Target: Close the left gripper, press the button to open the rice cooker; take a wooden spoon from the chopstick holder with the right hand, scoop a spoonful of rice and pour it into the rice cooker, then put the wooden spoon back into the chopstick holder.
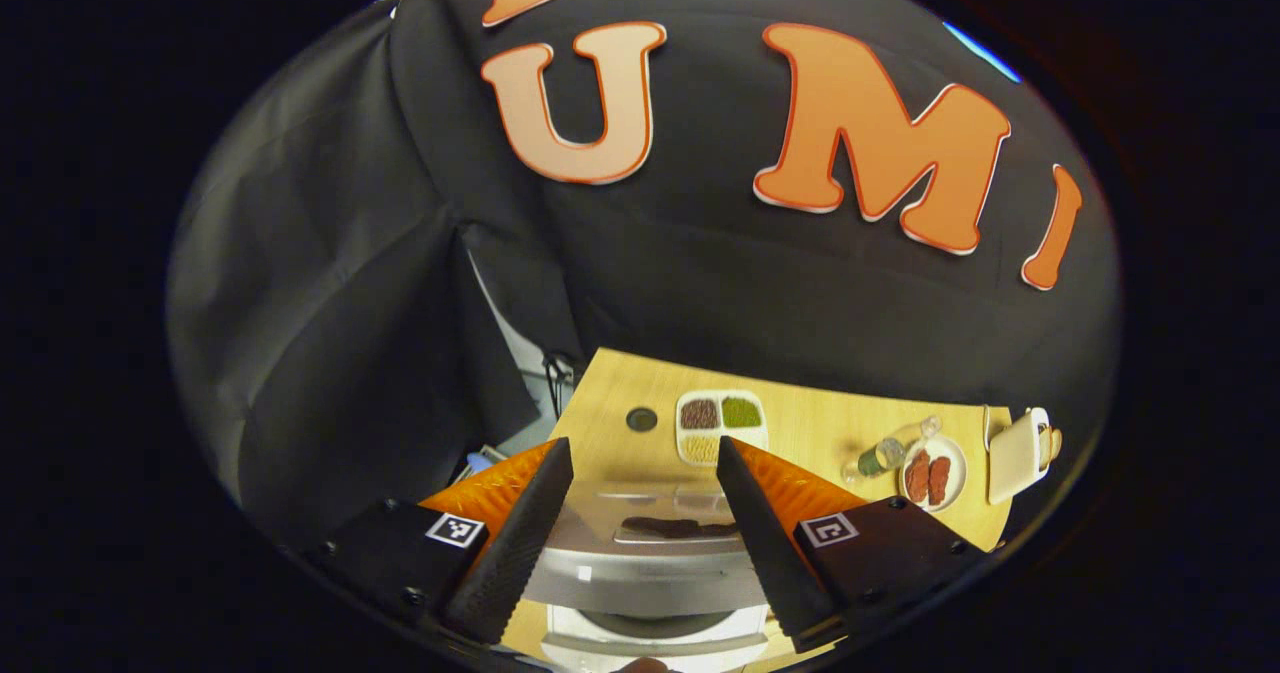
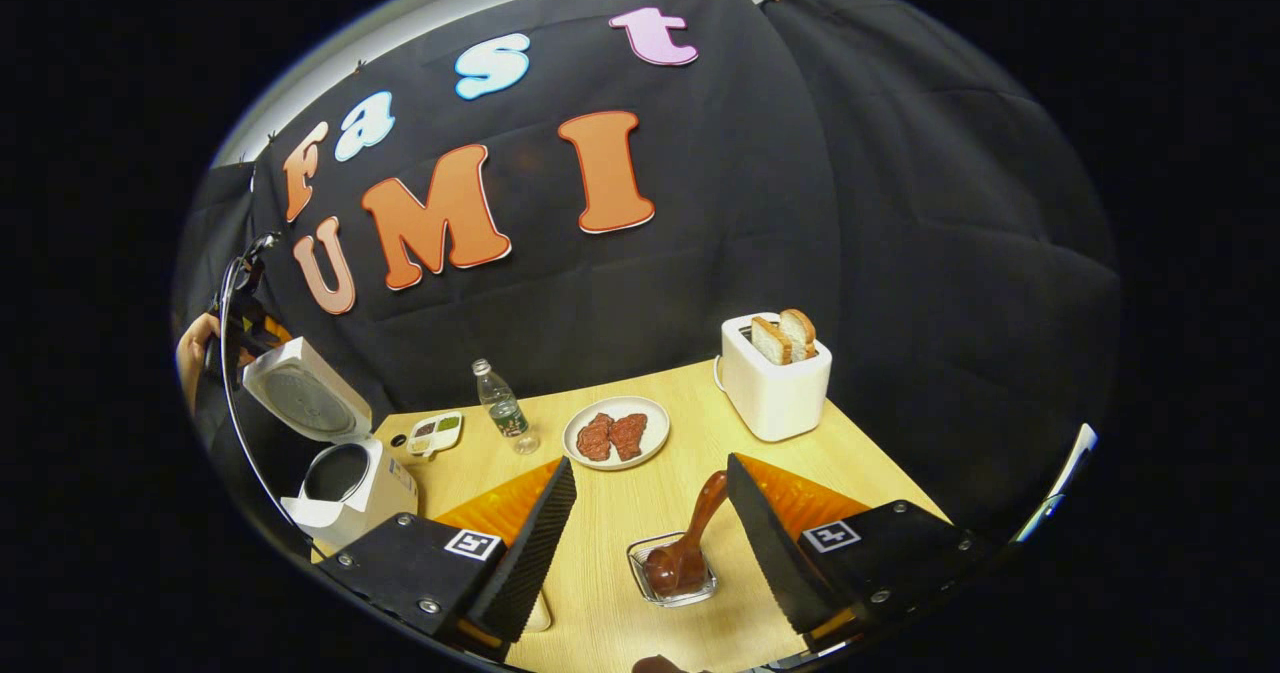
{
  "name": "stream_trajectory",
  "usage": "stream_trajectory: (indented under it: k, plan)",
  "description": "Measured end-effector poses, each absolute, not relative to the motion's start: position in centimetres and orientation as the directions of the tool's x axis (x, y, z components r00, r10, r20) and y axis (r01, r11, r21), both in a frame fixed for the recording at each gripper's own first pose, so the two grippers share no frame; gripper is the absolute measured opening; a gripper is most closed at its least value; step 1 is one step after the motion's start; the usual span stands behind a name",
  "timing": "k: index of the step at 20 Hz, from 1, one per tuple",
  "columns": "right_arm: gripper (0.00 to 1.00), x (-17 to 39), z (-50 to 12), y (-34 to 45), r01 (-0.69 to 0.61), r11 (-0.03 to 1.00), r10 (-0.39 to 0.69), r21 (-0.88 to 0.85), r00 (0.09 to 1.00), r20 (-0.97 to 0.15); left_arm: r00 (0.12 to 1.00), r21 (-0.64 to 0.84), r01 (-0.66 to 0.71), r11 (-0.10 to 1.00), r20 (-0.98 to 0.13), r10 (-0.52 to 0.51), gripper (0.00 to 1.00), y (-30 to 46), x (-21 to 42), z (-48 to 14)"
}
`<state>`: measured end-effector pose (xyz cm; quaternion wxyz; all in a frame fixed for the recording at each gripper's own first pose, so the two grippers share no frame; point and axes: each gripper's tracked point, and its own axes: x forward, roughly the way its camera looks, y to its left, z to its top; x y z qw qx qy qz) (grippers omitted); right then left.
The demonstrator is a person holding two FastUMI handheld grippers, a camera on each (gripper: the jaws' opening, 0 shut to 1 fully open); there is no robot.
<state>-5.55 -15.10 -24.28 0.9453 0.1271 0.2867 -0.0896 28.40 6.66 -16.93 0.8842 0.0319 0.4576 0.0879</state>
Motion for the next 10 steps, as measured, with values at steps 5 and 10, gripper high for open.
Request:
stream_trajectory:
  k: [5, 10]
  plan:
    - [0.94, -5.2, -25.0, -13.4, 0.184, 0.962, -0.036, 0.201, 0.816, -0.577, 0.333, 0.118, -0.133, 0.984, -0.93, 0.157, 0.97, 6.2, 21.4, -22.0]
    - [0.94, -4.9, -25.3, -11.7, 0.128, 0.97, 0.016, 0.205, 0.812, -0.584, 0.16, 0.092, -0.169, 0.981, -0.98, 0.12, 0.98, 6.3, 16.6, -27.3]
